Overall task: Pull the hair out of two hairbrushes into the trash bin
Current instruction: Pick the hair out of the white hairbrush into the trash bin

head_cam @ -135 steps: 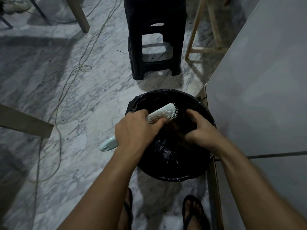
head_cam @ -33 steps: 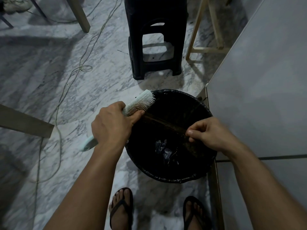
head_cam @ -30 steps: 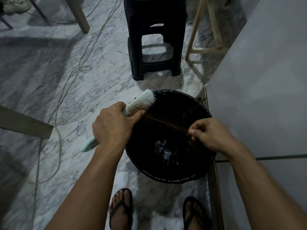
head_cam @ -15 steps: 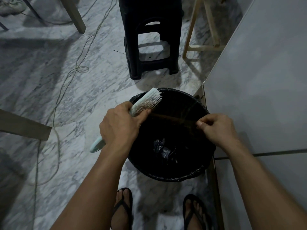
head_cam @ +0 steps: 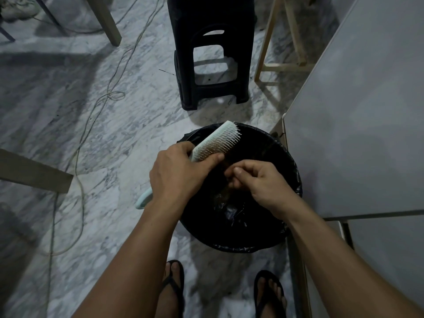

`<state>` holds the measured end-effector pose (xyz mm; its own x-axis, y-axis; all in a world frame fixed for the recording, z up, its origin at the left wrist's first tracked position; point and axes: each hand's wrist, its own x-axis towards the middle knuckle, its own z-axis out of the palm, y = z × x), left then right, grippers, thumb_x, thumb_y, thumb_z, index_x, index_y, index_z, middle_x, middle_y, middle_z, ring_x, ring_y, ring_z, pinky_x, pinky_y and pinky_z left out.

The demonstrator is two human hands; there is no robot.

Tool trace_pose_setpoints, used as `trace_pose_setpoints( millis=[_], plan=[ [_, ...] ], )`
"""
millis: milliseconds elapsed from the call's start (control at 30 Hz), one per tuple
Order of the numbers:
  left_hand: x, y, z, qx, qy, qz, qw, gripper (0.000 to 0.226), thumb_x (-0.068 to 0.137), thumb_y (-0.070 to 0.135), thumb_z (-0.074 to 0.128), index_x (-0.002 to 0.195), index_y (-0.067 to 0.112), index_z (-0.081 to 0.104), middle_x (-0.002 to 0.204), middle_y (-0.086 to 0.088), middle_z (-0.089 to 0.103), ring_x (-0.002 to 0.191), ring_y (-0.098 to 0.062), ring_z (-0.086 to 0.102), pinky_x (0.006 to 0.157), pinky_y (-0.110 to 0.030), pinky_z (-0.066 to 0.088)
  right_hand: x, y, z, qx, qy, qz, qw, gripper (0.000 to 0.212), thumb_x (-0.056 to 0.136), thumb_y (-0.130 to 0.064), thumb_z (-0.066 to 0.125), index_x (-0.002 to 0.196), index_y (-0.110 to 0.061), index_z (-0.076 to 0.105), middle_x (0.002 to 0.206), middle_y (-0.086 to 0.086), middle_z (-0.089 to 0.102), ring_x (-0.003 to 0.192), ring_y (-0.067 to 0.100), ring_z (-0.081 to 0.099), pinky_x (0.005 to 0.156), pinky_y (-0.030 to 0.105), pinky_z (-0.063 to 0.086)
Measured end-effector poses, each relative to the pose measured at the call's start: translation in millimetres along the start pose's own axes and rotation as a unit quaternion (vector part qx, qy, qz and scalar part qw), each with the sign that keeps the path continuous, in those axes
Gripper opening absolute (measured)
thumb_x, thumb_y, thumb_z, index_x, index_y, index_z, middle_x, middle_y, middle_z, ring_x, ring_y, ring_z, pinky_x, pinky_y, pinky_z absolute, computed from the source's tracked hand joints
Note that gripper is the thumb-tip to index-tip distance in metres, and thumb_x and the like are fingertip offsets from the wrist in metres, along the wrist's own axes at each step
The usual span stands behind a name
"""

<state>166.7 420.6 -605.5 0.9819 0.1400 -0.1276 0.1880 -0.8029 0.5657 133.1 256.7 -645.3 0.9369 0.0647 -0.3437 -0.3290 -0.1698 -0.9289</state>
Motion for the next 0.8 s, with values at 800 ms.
trace_pose_setpoints(
  millis=[800],
  plan=[
    [3,-5,9,-0.067,-0.095,0.017,0.993,0.037,0.070,0.057,0.056,0.072,0.020,0.063,0.061,0.003,0.059,0.065,-0.020,0.060,0.053,-0.031,0.041,4,-4,-1,0.123,0.007,0.030,0.992,0.041,0.074,0.000,0.070,0.115,-0.005,0.066,0.112,0.012,0.072,0.109,0.023,0.067,0.095,0.032,0.052]
  ],
)
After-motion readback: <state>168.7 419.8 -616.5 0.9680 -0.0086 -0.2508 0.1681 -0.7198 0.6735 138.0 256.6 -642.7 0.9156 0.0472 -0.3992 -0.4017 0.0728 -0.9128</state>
